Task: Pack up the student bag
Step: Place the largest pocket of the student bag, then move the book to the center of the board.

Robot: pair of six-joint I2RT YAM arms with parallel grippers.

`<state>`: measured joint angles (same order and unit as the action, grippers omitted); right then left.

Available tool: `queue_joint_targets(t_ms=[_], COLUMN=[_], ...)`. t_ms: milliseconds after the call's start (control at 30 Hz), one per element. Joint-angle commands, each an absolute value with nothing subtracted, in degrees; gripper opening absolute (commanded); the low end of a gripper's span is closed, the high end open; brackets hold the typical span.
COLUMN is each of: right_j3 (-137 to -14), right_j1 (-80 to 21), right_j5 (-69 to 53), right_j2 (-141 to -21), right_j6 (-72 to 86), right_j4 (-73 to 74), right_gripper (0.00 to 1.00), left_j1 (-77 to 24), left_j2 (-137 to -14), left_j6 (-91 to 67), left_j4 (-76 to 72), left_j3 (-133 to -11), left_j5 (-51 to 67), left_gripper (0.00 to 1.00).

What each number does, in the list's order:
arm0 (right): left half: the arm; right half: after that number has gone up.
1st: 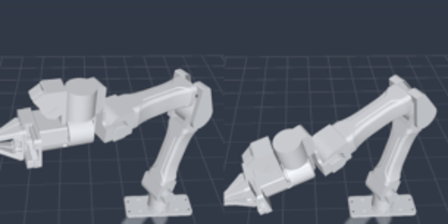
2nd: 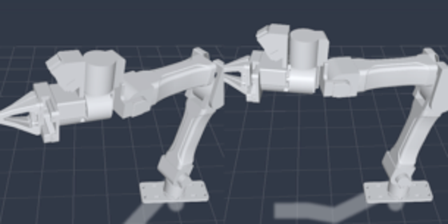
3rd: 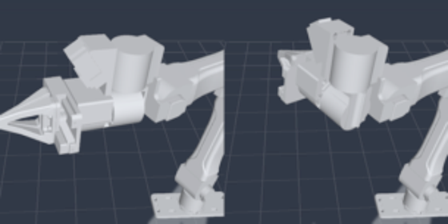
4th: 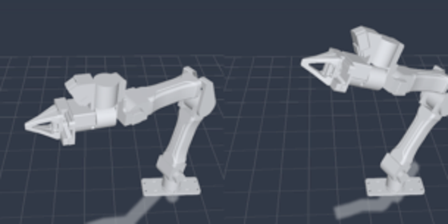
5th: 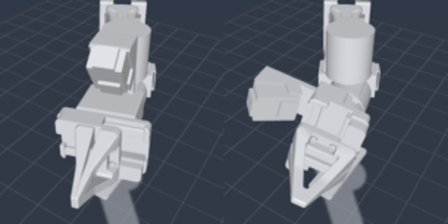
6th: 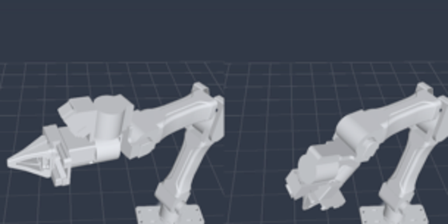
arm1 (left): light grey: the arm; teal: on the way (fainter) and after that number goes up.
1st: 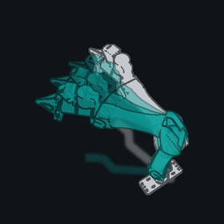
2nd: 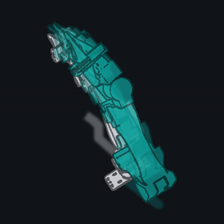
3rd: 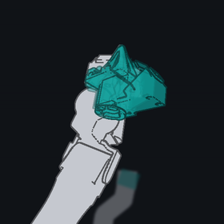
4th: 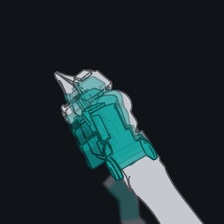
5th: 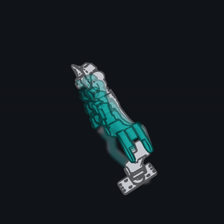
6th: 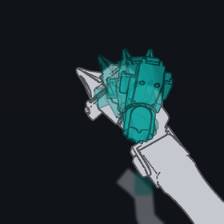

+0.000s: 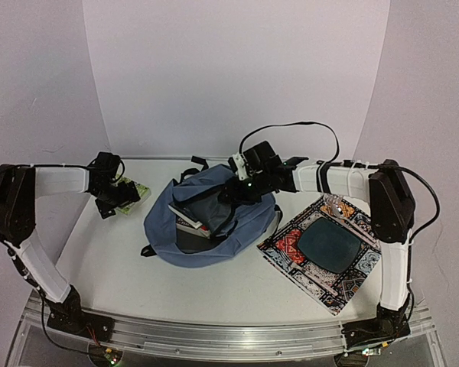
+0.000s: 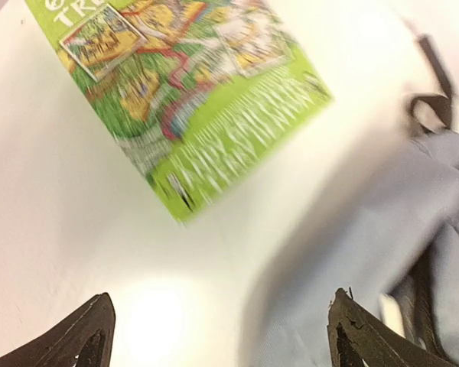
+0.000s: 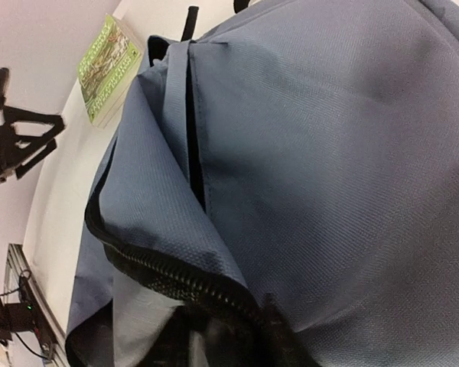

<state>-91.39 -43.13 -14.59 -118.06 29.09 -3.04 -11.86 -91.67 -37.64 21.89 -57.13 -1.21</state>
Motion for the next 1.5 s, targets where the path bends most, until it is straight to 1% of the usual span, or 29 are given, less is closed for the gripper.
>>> queue_joint_targets(t_ms=[0, 200, 267, 300, 567, 633, 700, 800, 900, 1133, 1200, 1333, 1467], right_j3=[-91.9, -90.6, -89.8, -89.4, -87.9, -87.7, -87.5, -87.1, -87.2, -87.9, -88.0, -87.7, -87.4], right_j1=[-43.5, -43.5, -43.5, -43.5, -43.5, -43.5, -43.5, -43.5, -43.5, -43.5, -43.5, -43.5, -43.5], right_j5=[-16.1, -16.8, -16.6, -16.5, -15.8, -15.6, -15.4, -14.8, -15.0, -15.9, -16.4, -16.9, -17.5], right_j2=[-114.4, -111.0, -110.1, -109.6, -107.3, -107.0, -106.6, -106.5, -106.9, -107.8, -107.9, -107.8, -107.4], right_j6=[25.8, 23.4, 22.9, 22.6, 21.1, 20.9, 20.8, 20.7, 20.6, 20.3, 20.3, 20.2, 20.2], right_j4=[-3.6, -4.2, -4.5, -4.7, -4.7, -4.7, -4.7, -4.7, -4.7, -4.8, -4.8, -5.1, -5.4], right_gripper=[0.51, 0.86, 0.96, 0.98, 0.98, 0.98, 0.98, 0.98, 0.98, 0.98, 0.98, 0.98, 0.98], left_j1=[-9.6, -9.3, -9.3, -9.3, -9.3, -9.2, -9.3, -9.3, -9.3, -10.8, -12.1, -13.8, -13.9], left_j2=[-100.5, -112.1, -115.8, -117.7, -131.9, -133.9, -134.9, -133.4, -129.5, -116.5, -112.3, -102.8, -93.5], left_j6=[-31.6, -27.7, -26.6, -26.2, -23.4, -22.9, -22.5, -22.9, -23.9, -25.3, -25.4, -26.1, -27.6], left_j4=[25.8, 28.1, 28.8, 29.1, 32.2, 33.5, 34.2, 34.6, 34.5, 34.3, 34.3, 34.5, 35.5], left_j3=[-68.1, -82.8, -87.8, -90.3, -107.0, -109.4, -109.7, -106.4, -99.7, -78.6, -72.5, -61.7, -54.1], left_j5=[-7.0, -14.4, -15.2, -15.5, -19.3, -19.3, -18.4, -16.3, -13.5, -9.6, -9.8, -10.2, -9.1], left_gripper=[0.99, 0.99, 0.99, 0.99, 0.99, 0.99, 0.95, 0.87, 0.78, 0.53, 0.50, 0.53, 0.53])
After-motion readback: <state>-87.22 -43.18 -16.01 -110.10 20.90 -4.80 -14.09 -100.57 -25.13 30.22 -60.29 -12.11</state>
